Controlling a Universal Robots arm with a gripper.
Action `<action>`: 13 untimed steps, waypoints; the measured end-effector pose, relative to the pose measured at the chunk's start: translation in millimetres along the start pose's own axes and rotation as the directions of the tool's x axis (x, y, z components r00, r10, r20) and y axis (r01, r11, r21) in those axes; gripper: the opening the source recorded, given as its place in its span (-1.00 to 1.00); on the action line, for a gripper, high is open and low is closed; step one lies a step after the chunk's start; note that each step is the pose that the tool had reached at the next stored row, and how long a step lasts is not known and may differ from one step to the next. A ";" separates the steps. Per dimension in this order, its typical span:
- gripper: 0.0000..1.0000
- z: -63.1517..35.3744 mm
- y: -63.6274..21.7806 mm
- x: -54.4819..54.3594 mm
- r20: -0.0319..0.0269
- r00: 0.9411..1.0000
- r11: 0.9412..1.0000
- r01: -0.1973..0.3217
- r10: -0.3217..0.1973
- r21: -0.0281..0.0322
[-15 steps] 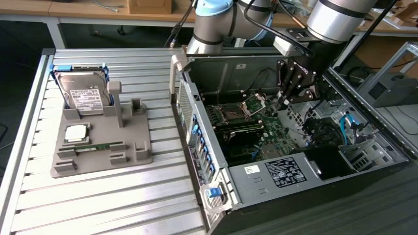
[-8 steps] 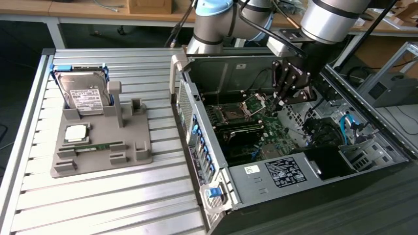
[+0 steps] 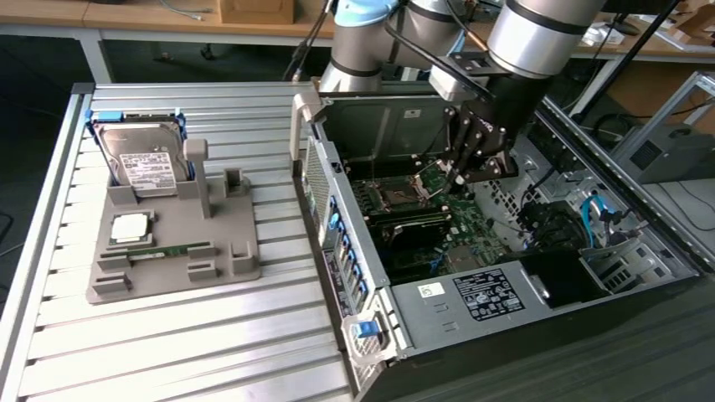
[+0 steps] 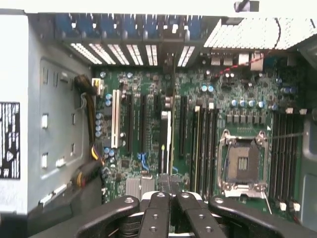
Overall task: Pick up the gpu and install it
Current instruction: 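Press down on the gpu until it lock into place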
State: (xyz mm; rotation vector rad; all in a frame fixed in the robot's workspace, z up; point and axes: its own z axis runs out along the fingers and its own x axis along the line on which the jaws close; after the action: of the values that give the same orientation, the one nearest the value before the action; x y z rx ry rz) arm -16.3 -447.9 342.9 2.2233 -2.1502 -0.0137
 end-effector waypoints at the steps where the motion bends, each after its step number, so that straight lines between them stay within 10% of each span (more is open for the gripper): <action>1: -0.79 0.9 1.6 -0.1 0.000 1.000 1.000 0.000 0.000 0.000; 13: -0.79 21.4 30.8 -6.4 0.000 1.000 1.000 0.000 0.000 0.000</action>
State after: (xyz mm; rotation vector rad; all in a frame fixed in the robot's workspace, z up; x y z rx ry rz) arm -48.1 -443.1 322.6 2.2234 -2.1503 -0.0138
